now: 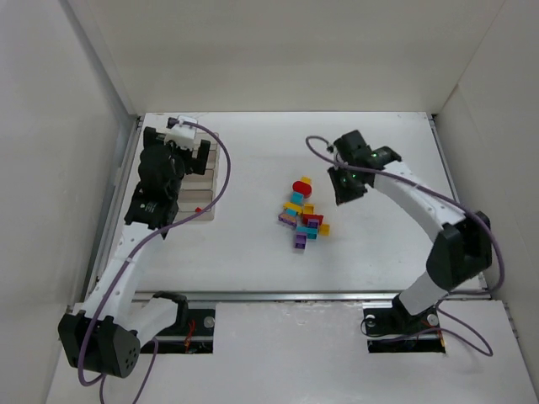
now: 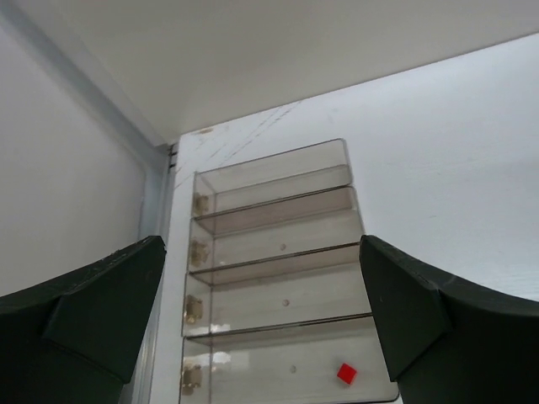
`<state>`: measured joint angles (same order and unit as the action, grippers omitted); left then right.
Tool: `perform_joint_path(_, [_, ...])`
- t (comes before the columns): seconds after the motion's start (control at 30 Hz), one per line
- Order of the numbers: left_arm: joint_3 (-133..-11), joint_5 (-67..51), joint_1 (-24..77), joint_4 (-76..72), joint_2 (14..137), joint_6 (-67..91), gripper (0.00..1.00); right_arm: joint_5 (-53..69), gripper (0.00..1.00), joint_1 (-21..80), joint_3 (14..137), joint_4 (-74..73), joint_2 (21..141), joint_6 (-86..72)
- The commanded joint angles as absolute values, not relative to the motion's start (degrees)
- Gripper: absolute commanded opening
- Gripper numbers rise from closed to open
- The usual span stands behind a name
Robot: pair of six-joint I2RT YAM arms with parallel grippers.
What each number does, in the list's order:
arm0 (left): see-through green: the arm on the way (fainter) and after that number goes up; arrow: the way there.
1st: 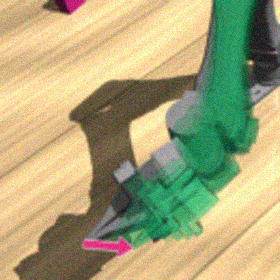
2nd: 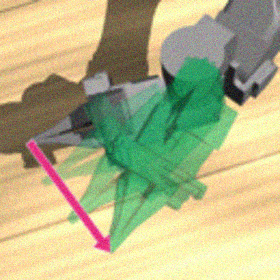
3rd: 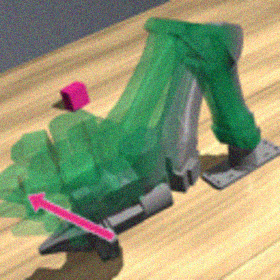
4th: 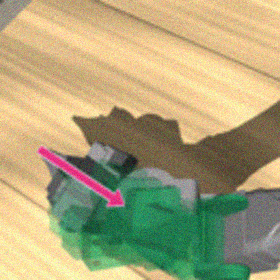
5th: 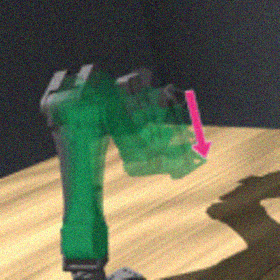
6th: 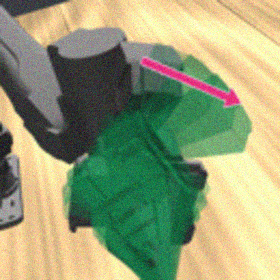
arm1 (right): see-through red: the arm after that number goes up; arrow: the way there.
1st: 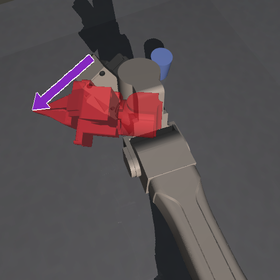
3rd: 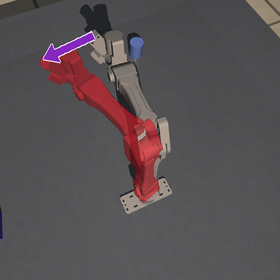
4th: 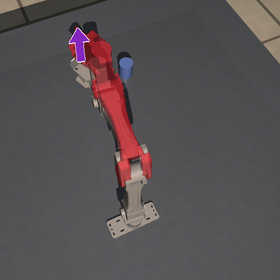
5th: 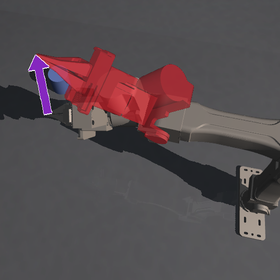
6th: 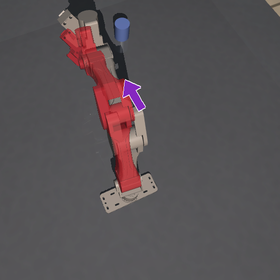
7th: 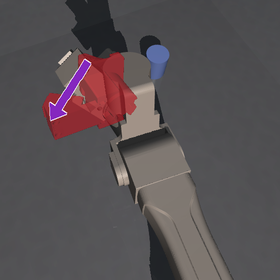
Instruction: Sort the legos into containers by color
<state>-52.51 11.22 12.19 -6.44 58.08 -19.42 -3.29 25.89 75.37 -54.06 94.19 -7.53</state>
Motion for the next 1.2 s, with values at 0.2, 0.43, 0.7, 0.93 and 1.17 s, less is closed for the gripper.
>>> perform_joint_path(0.2, [-74.8,-48.9,12.0,2.8,63.7,-16.2,1.00,19.8,0.00,28.4,90.3,-36.6,76.7,6.6])
perform_joint_path(0.43, [-79.7,-70.6,13.6,-8.0,72.4,0.0,0.80,35.4,0.00,29.4,85.6,-23.7,74.5,9.1])
perform_joint_path(0.7, [-82.4,-68.8,18.6,-1.4,73.7,-9.4,0.69,34.8,0.00,34.7,88.9,-21.9,80.6,9.1])
perform_joint_path(0.93, [-83.9,-68.9,19.8,6.7,75.5,-17.0,0.54,35.9,0.00,36.0,91.3,-21.3,83.1,9.1])
perform_joint_path(1.17, [-83.9,-67.1,19.8,11.3,76.0,-21.2,0.64,37.3,0.00,36.6,91.8,-21.3,83.1,9.1])
